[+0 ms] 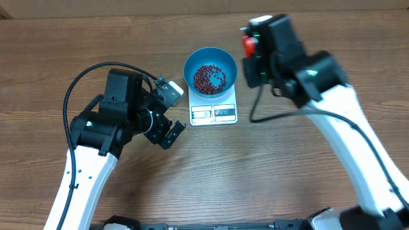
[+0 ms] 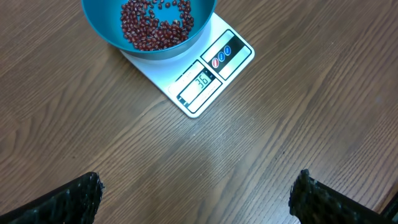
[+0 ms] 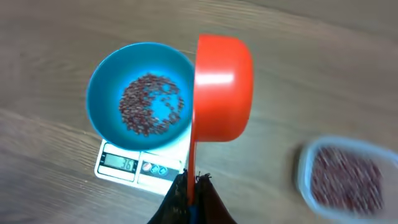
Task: Scoop item into bowl and weigh 150g on scale
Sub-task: 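Carry the empty scoop right back to the bean tub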
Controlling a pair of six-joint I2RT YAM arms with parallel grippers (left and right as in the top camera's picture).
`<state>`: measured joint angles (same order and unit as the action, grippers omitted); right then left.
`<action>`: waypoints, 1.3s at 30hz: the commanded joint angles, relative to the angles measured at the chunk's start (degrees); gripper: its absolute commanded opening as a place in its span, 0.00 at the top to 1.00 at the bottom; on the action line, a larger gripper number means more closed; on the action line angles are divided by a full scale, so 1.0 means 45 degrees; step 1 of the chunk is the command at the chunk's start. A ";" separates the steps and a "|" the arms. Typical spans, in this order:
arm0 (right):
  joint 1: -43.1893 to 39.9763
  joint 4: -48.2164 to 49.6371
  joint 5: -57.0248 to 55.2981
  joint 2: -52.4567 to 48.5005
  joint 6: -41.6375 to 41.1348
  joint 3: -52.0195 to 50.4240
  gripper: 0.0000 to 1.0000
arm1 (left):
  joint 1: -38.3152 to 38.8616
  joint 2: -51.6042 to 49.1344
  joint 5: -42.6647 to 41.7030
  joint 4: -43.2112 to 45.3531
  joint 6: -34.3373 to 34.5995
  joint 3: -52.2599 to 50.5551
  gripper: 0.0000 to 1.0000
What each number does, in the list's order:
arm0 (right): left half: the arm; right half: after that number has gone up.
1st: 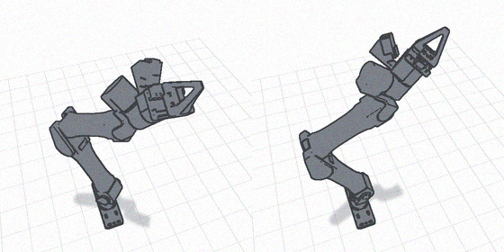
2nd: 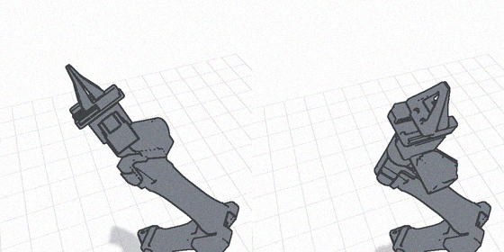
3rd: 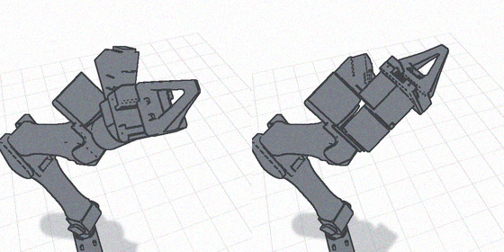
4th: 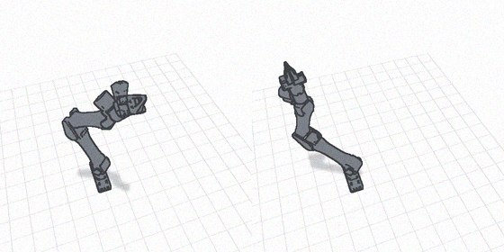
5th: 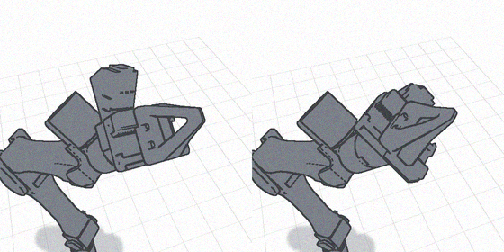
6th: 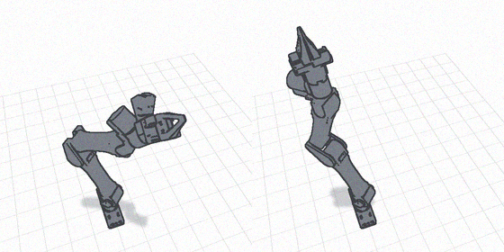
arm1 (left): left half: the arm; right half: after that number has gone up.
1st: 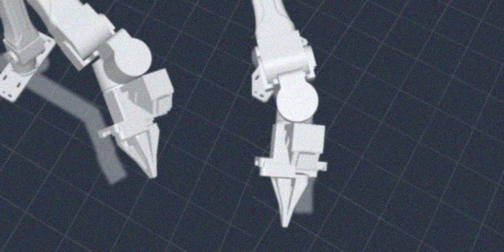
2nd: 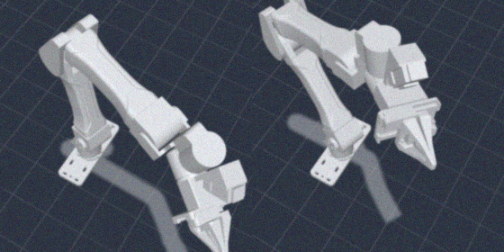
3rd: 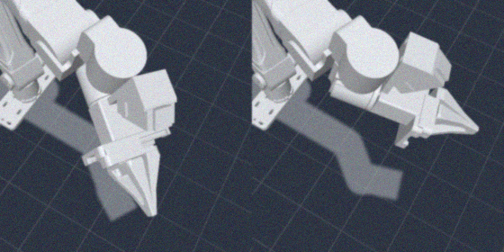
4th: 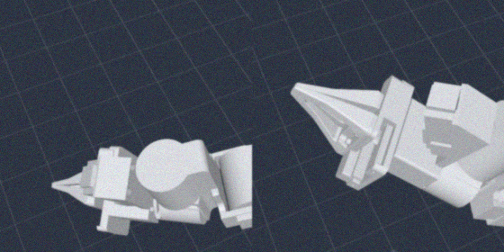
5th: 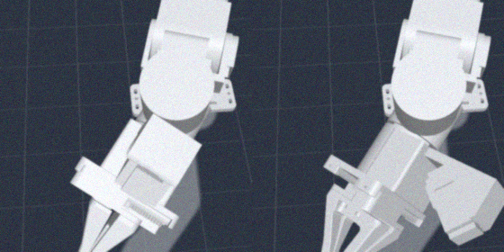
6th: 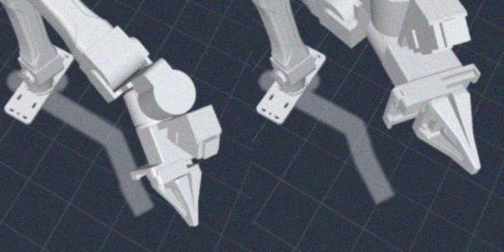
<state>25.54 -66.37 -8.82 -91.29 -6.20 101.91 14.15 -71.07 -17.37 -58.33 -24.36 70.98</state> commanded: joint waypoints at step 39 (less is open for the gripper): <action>-0.3915 -0.2710 -0.1462 0.0772 -0.5644 0.0204 0.96 | -0.0068 -0.0039 -0.0005 0.0010 -0.0005 0.0335 0.00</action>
<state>7.97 -79.02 -12.47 -88.33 -31.27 102.08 14.15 -71.07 -17.37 -58.33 -24.34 70.98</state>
